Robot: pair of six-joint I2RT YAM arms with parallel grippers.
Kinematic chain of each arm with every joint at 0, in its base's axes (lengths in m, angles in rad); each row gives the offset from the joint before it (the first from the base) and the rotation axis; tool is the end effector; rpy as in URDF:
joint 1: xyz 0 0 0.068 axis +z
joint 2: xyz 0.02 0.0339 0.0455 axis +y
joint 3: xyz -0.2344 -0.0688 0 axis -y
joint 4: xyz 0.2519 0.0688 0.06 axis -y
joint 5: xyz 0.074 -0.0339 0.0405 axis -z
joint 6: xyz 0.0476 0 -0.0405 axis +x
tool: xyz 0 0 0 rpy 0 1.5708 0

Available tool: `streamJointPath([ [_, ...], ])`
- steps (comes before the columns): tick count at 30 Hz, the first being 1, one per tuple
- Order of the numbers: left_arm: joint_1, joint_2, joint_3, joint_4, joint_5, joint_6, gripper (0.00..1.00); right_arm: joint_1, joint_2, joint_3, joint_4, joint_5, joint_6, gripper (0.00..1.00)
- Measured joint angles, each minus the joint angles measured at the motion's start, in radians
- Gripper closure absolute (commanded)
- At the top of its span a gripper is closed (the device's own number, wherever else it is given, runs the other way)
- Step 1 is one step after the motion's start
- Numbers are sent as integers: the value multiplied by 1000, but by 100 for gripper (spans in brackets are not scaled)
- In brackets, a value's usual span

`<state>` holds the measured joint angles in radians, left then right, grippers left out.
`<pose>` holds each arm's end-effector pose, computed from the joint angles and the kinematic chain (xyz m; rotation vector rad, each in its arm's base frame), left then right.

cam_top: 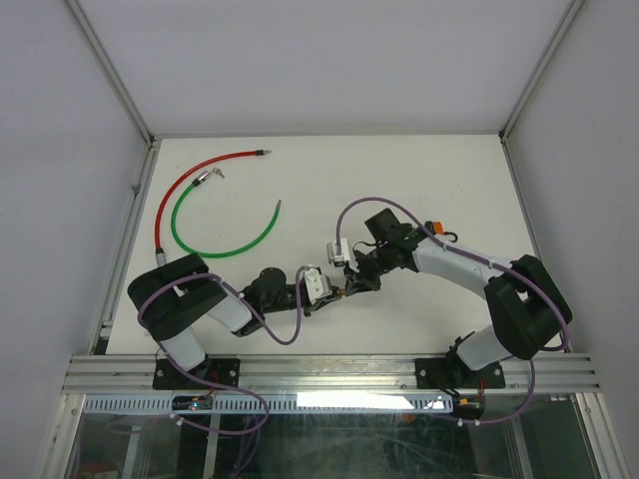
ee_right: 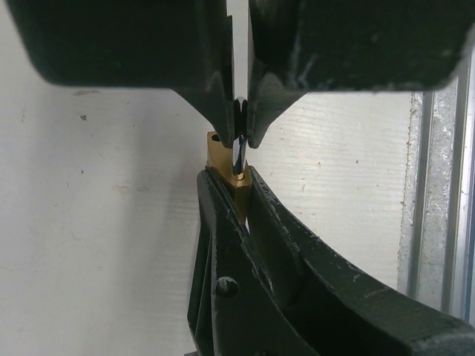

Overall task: Lock with the key
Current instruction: Lock the lock.

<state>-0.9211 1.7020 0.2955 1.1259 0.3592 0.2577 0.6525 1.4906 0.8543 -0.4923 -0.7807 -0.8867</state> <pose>0.1470 -0.2211 0.0744 1.2657 1.4281 -0.7879 0.2066 0.2000 0.1483 -1.8776 1.6105 0.9419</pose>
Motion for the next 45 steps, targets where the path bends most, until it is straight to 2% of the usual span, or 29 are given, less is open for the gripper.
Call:
streamJointPath([
  [7, 6, -14, 8, -36, 15, 13, 100, 23, -10, 5, -6, 55, -3, 100],
  [18, 6, -23, 34, -90, 24, 19, 100, 33, -8, 79, -148, 113, -77, 100],
  [45, 46, -40, 41, -136, 95, 49, 100, 73, -16, 74, -112, 191, -101, 100],
])
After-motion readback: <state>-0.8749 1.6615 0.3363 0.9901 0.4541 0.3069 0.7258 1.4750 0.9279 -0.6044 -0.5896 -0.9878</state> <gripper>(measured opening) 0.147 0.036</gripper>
